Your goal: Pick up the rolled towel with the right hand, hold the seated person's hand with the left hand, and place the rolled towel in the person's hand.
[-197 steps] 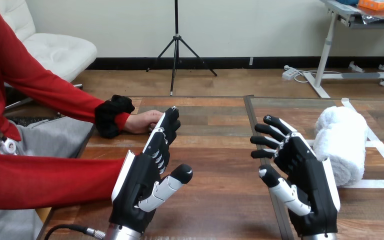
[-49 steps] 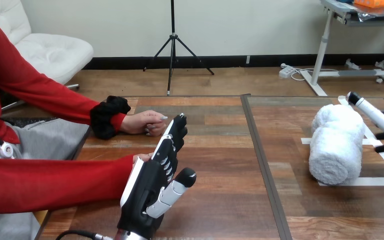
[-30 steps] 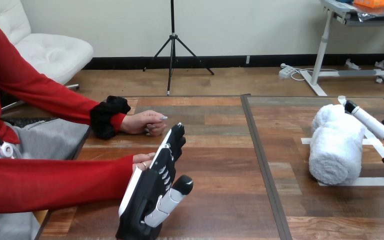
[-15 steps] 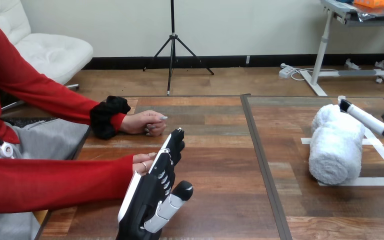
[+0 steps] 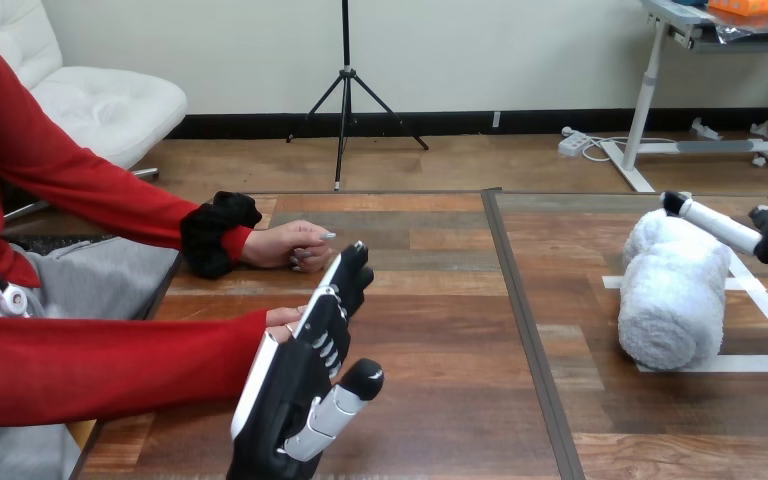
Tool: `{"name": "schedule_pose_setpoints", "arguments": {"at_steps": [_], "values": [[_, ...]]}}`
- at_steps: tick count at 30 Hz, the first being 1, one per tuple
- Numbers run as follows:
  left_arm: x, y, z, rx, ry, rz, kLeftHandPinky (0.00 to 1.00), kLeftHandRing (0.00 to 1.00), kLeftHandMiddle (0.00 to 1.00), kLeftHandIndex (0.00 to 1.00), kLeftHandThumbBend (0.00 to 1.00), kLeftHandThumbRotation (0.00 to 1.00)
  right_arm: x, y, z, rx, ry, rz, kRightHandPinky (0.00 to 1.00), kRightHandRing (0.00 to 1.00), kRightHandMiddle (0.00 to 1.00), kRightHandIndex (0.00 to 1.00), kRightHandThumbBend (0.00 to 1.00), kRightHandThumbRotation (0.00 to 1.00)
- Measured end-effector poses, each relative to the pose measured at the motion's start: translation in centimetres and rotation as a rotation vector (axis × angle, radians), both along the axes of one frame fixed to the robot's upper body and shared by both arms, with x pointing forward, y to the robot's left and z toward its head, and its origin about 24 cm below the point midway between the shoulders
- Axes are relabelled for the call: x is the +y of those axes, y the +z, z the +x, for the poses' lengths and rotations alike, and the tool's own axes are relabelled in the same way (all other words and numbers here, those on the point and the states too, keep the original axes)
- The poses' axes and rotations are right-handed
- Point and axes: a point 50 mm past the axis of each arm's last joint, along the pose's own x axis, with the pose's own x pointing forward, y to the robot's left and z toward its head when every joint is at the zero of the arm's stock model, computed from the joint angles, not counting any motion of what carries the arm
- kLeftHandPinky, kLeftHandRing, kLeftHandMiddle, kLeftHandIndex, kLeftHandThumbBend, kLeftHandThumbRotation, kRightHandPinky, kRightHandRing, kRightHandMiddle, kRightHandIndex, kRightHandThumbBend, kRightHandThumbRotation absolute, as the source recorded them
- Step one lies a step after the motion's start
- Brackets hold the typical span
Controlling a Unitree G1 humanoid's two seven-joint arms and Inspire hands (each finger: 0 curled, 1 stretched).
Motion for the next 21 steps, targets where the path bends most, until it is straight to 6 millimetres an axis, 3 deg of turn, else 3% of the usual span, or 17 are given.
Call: {"name": "schedule_pose_setpoints", "arguments": {"at_steps": [9,21], "values": [[0.0,0.3,-0.3,-0.016,0.001,-0.006,0.97,0.96,0.97,0.94,1.00,0.77,0.7,-0.7,0.0,0.029,0.021,-0.027,0.59,0.88,0.95,0.99,1.00,1.00],[-0.3,0.2,-1.0,-0.009,-0.010,-0.013,0.98,0.96,0.96,0.94,1.00,0.77,1.9,-1.5,0.2,0.115,0.107,-0.107,0.59,0.91,0.98,0.97,0.98,1.00]]}}
